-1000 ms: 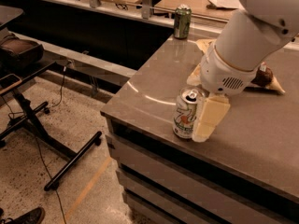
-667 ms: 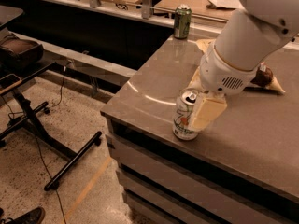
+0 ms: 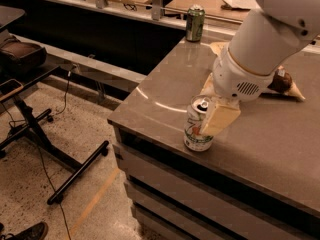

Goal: Pick 7up can

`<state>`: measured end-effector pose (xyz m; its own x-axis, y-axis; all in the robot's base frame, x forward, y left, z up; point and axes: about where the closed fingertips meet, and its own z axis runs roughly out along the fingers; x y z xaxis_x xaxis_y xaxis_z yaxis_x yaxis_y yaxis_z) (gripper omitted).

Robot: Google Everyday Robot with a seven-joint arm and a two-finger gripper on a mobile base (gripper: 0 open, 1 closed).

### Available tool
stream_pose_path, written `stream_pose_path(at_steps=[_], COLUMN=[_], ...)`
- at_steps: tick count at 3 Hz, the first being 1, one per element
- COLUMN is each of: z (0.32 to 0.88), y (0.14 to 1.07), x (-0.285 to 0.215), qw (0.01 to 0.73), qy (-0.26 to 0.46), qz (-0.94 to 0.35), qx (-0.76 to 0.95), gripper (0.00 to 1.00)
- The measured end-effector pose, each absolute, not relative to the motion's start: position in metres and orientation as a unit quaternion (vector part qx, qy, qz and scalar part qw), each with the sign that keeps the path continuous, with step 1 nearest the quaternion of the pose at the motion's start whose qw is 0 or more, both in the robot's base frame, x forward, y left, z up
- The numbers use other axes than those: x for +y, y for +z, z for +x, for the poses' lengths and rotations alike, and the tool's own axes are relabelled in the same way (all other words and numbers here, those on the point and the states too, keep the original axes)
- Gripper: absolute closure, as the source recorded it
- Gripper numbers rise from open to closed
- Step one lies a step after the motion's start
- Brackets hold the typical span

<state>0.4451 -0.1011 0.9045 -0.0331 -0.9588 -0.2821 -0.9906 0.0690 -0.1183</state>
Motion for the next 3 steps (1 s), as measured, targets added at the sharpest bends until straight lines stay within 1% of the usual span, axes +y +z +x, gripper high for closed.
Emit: stream_pose_path(at_steps=[1,2,3], z=[0.449,0.461,0.462], y=[0.916,0.964,0.968], x=[-0.102,-0.107,-0.107], qw=[0.158,0.183,0.186], qy=[0.060,0.046,0.044], qz=[-0.681,-0.688,-0.688], qx=[0.713,0.700,0.700], gripper=[1.00,1.00,1.00])
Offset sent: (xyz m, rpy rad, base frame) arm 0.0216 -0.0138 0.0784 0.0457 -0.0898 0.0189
